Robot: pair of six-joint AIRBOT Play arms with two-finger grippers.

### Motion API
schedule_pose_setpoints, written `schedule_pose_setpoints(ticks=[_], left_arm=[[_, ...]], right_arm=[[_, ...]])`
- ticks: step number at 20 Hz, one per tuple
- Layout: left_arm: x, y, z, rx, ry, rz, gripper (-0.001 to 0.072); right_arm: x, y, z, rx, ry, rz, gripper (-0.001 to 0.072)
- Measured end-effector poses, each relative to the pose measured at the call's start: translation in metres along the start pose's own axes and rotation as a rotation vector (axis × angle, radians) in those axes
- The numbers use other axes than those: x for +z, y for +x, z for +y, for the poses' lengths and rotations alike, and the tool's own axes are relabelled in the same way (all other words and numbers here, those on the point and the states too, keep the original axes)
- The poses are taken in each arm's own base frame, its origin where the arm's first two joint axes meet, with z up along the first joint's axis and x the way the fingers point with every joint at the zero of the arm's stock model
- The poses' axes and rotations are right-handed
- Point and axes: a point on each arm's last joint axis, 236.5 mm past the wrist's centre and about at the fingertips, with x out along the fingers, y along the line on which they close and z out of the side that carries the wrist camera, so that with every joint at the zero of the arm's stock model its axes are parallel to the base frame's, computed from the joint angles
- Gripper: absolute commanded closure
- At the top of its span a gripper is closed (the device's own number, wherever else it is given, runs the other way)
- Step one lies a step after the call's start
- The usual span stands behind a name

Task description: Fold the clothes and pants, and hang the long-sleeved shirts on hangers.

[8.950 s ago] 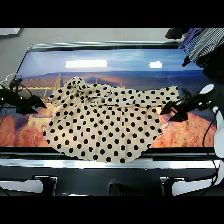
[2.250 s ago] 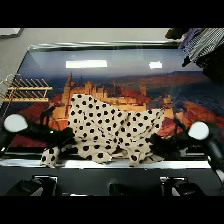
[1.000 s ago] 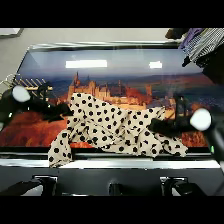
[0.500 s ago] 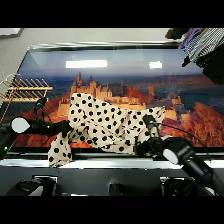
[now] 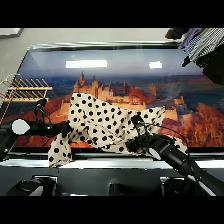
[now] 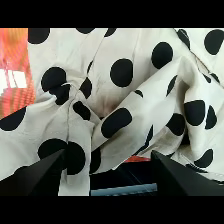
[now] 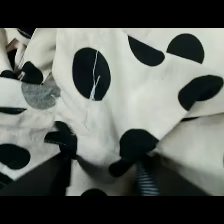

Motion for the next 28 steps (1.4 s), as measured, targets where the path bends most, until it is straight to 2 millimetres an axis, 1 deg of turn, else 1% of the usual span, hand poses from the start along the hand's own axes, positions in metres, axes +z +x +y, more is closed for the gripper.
schedule_pose_setpoints(ticks=[1,4,7,10,14,17,20,23,27,28], left_arm=[[0.000,0.000,0.000,0.000,0.000,0.000,0.0089],[-0.002,0.000,0.000,0.002,0.001,0.010,0.0089],[-0.011,-0.002,-0.005,-0.002,0.051,0.039,0.0089],[-0.028,-0.002,-0.027,-0.030,0.192,0.067,0.0089],[-0.057,0.005,-0.075,-0.086,0.437,0.071,0.0089],[-0.081,0.017,-0.095,-0.075,0.639,0.062,0.0089],[-0.096,0.036,-0.106,-0.055,0.764,0.046,0.0089],[-0.101,0.059,-0.112,-0.042,0.802,0.034,0.0090],[-0.099,0.087,-0.120,-0.044,0.813,0.008,0.0105],[-0.098,0.093,-0.121,-0.045,0.807,0.004,0.0159]], right_arm=[[0.002,0.001,-0.002,-0.009,0.020,-0.003,0.0683],[0.015,-0.004,-0.007,-0.046,0.113,-0.013,0.0684],[0.025,-0.021,-0.011,-0.085,0.205,0.016,0.0684],[0.028,-0.040,-0.010,-0.113,0.271,0.070,0.0684],[0.023,-0.054,0.005,-0.076,0.350,0.136,0.0684],[0.020,-0.058,0.016,-0.041,0.400,0.168,0.0684],[0.017,-0.060,0.023,-0.018,0.434,0.190,0.0684],[0.016,-0.061,0.030,0.004,0.459,0.204,0.0683],[0.013,-0.062,0.039,0.035,0.485,0.225,0.0683],[0.012,-0.062,0.040,0.042,0.490,0.229,0.0683]])
